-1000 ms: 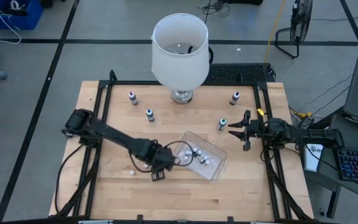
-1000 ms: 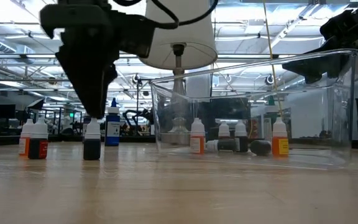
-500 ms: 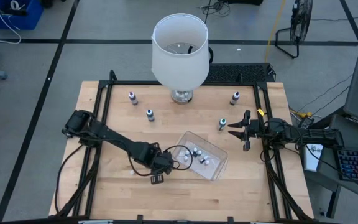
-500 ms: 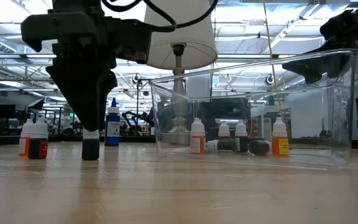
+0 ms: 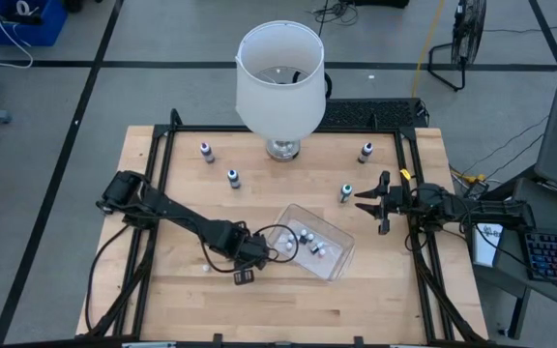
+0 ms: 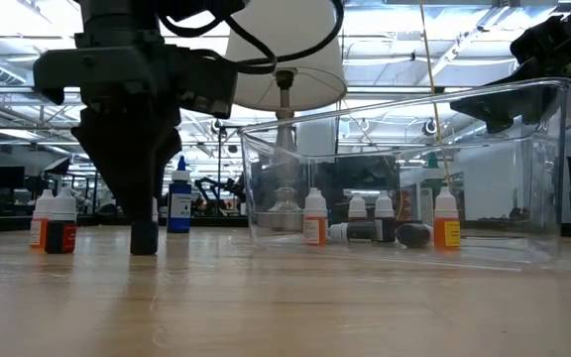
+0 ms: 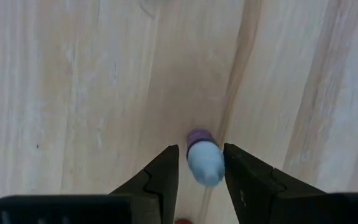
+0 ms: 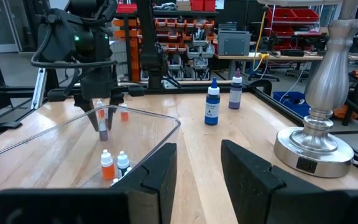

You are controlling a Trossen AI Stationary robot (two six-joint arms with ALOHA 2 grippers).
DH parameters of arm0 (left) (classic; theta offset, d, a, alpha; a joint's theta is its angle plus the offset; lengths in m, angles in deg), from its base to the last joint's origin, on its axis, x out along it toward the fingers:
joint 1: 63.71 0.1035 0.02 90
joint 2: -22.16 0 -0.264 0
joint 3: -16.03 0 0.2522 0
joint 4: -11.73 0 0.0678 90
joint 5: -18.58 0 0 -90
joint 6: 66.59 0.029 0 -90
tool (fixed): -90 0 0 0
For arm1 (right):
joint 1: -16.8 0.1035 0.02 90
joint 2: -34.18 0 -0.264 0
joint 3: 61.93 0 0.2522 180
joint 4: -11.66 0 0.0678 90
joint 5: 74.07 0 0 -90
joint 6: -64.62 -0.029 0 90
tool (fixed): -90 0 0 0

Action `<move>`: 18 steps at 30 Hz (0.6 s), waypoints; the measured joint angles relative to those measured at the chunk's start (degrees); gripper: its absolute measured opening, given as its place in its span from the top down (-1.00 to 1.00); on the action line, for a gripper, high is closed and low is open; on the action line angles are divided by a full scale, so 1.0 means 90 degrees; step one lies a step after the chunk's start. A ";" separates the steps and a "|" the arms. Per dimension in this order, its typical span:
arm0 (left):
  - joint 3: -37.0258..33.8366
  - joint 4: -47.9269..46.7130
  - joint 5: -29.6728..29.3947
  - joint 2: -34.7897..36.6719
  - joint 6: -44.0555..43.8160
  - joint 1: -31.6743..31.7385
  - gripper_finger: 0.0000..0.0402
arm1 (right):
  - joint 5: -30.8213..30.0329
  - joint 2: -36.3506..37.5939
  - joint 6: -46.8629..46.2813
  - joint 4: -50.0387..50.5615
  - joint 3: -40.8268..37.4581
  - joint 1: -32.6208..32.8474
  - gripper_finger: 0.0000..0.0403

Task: Pick & Place food coloring
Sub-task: Put the small purple food coloring bottle into the transparent bin

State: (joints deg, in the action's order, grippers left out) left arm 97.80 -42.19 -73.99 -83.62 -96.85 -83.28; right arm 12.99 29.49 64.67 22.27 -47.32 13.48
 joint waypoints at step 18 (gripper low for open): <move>0.1110 -0.1380 -0.0391 0.0000 0.0878 0.0256 0.71 | 0.0000 0.0002 0.0000 -0.0002 0.0000 0.0000 0.43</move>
State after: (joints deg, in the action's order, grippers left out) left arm 107.79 -54.61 -77.51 -83.62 -88.95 -80.98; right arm 12.99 29.51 64.67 22.24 -47.32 13.48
